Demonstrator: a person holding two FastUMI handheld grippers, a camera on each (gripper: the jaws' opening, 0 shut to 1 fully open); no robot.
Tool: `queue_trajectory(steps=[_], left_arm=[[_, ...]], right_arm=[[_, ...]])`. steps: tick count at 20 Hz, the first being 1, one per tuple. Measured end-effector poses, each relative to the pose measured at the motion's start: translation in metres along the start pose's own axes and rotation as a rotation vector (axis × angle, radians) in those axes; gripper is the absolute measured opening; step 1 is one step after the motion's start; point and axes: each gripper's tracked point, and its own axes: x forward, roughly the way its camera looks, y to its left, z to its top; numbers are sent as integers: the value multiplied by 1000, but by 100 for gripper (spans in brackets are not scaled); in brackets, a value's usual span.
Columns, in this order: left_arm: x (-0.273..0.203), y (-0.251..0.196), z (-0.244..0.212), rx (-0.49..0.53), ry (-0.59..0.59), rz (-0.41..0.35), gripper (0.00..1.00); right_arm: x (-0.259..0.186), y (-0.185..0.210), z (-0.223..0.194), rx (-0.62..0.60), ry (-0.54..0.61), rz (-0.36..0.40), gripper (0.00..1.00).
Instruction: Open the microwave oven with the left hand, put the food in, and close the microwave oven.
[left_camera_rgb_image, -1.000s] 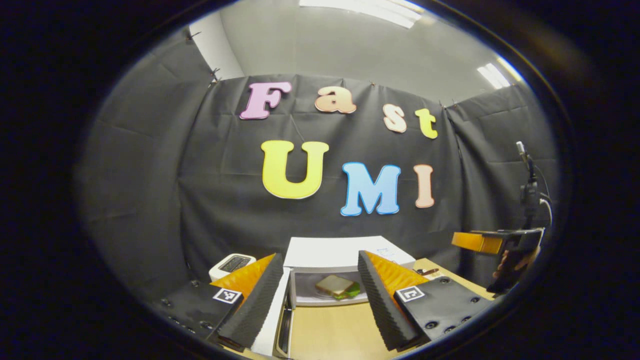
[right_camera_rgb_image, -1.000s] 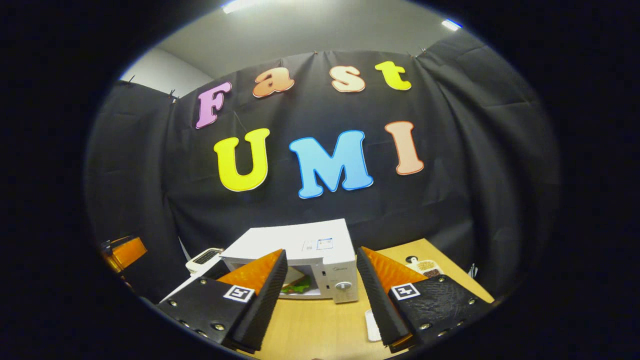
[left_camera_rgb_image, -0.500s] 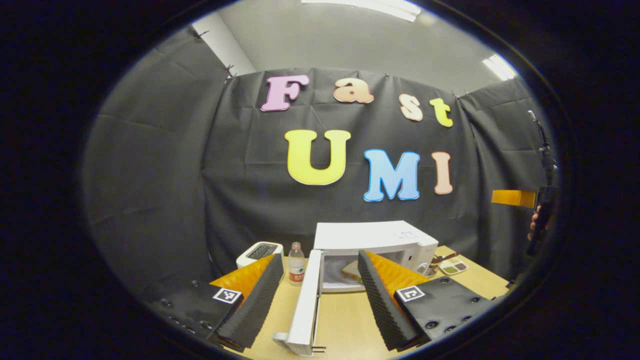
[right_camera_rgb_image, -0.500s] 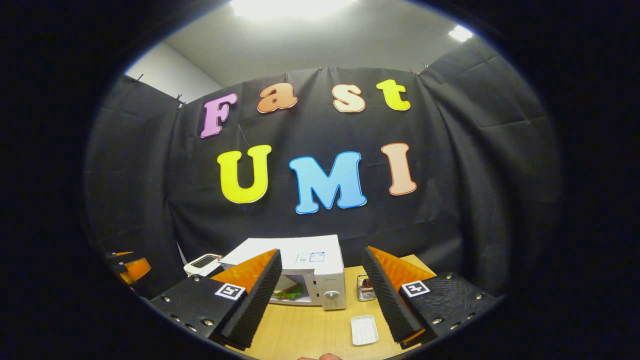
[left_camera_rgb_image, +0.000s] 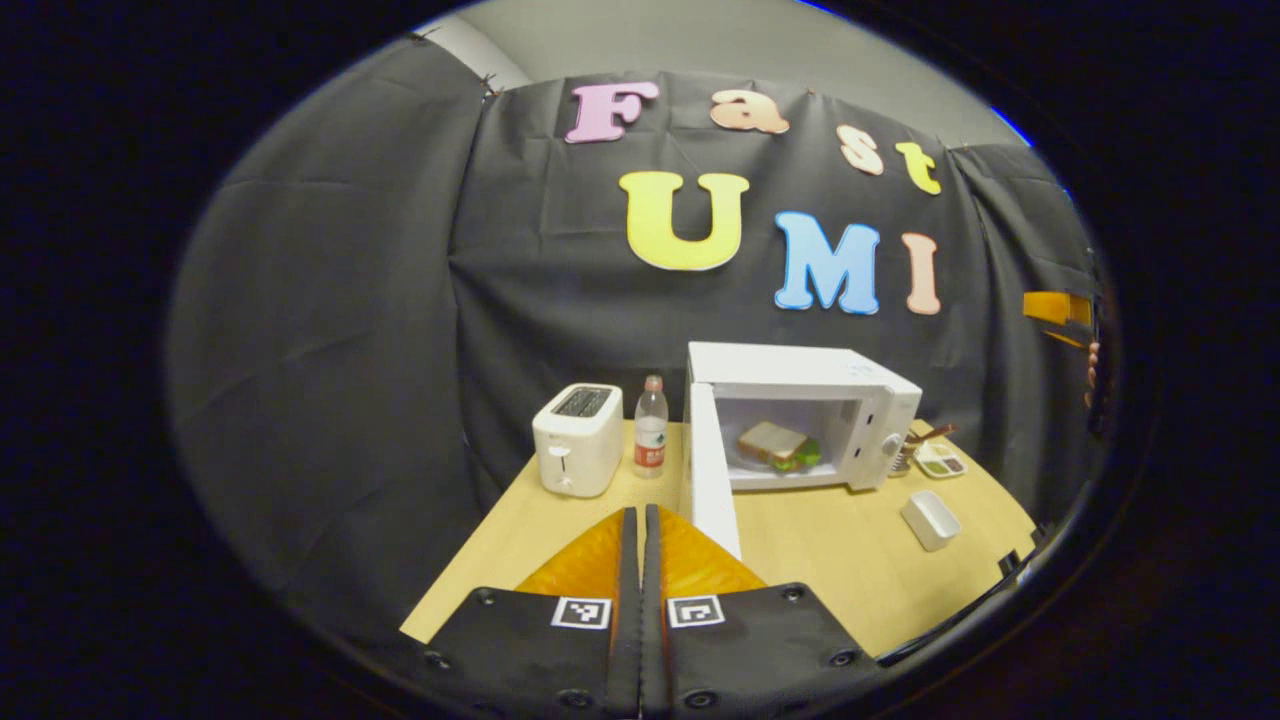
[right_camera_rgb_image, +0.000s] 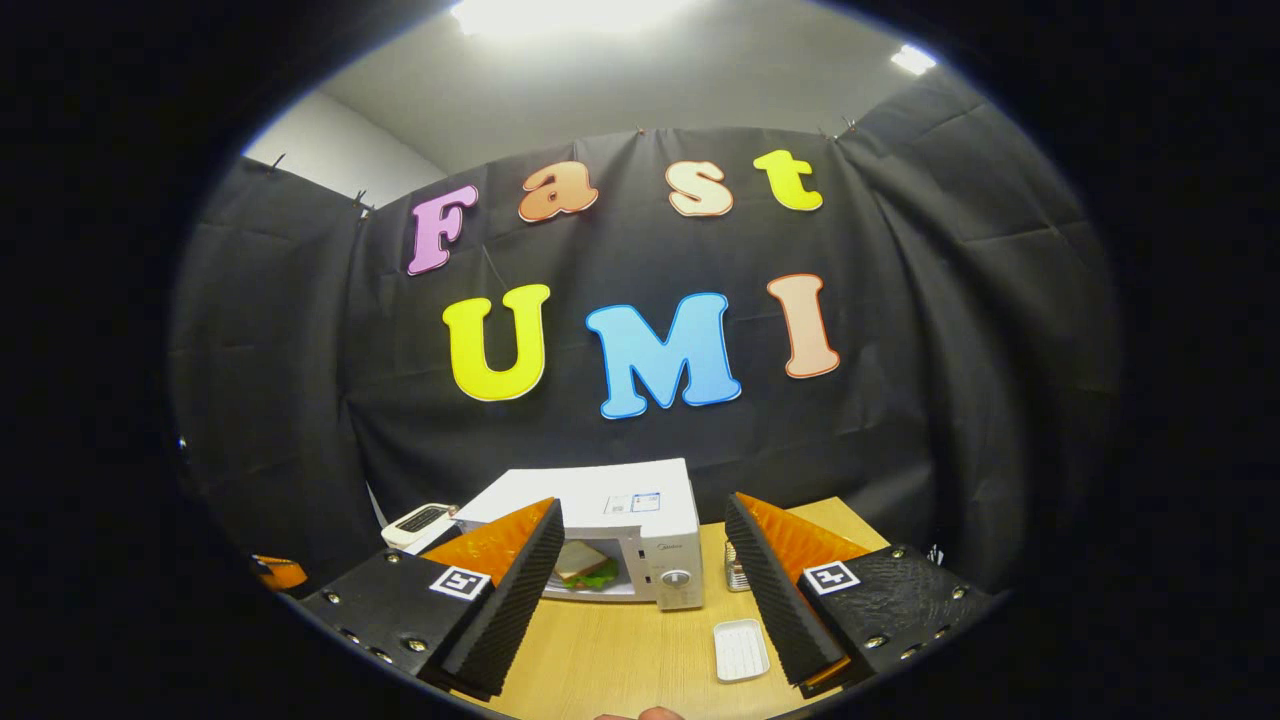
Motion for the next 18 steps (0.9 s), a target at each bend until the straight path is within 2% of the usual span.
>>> queue_trajectory(steps=[6,18], left_arm=[[3,-5,-38,-5,64,-15,6],[11,-54,-48,-27,96,-108,7]], right_arm=[[-2,-10,0,3,6,-11,98],[-3,-28,10,2,7,-41,98]])
